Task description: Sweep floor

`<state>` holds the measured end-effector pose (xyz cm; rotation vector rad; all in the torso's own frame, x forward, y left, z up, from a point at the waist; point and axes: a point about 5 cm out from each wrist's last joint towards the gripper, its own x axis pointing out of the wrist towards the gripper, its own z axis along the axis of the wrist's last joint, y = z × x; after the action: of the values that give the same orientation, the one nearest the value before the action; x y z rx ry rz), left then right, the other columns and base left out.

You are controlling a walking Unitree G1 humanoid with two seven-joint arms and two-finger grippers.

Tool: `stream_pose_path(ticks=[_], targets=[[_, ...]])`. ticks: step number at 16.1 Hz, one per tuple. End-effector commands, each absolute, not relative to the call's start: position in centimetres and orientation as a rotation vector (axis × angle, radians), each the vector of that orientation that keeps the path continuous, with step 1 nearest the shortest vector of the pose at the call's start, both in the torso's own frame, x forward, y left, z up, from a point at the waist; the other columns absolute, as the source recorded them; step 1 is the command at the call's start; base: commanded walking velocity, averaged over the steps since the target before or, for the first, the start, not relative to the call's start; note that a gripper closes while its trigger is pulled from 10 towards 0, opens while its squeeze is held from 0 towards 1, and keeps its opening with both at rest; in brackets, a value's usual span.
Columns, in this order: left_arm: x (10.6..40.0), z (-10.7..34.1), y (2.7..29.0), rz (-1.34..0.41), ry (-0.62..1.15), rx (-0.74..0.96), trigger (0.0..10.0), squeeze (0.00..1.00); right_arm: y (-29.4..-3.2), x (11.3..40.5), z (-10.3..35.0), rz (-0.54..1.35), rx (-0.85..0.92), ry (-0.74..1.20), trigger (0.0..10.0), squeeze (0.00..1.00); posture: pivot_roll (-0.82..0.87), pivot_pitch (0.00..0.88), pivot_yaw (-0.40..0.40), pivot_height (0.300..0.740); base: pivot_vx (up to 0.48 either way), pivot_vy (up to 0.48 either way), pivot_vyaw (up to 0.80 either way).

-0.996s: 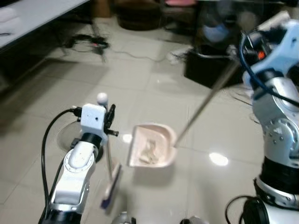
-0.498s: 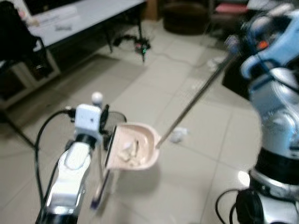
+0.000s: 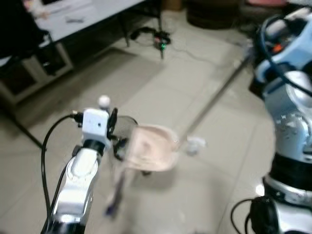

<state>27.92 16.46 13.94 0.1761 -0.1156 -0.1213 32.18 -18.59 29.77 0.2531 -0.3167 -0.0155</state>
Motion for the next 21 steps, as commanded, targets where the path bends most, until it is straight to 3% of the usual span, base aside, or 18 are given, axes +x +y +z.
stream_pose_path(ticks=[1,6,17,21], targets=[[27.8,14.5,17.7,-0.078,-0.139,0.223,10.0,0.0,-16.9,31.9,31.3,0.062,0.286,-0.386,10.0,0.0,0.0,0.051,0.059,0.74,0.409,0.0,0.8],[27.5,14.4,17.7,-0.08,-0.134,0.222,10.0,0.0,-17.0,31.9,31.2,0.055,0.287,-0.392,10.0,0.0,0.0,0.046,0.059,0.74,0.41,0.0,0.72],[27.4,14.1,17.6,-0.098,-0.126,0.22,10.0,0.0,-18.4,31.8,31.3,-0.002,0.285,-0.428,10.0,0.0,-0.01,0.026,0.067,0.74,0.409,0.0,0.0],[27.5,14.0,17.5,-0.102,-0.125,0.219,10.0,0.0,-17.9,31.5,30.9,0.018,0.194,-0.458,10.0,0.0,-0.01,0.018,0.069,0.74,0.411,0.0,0.0]])
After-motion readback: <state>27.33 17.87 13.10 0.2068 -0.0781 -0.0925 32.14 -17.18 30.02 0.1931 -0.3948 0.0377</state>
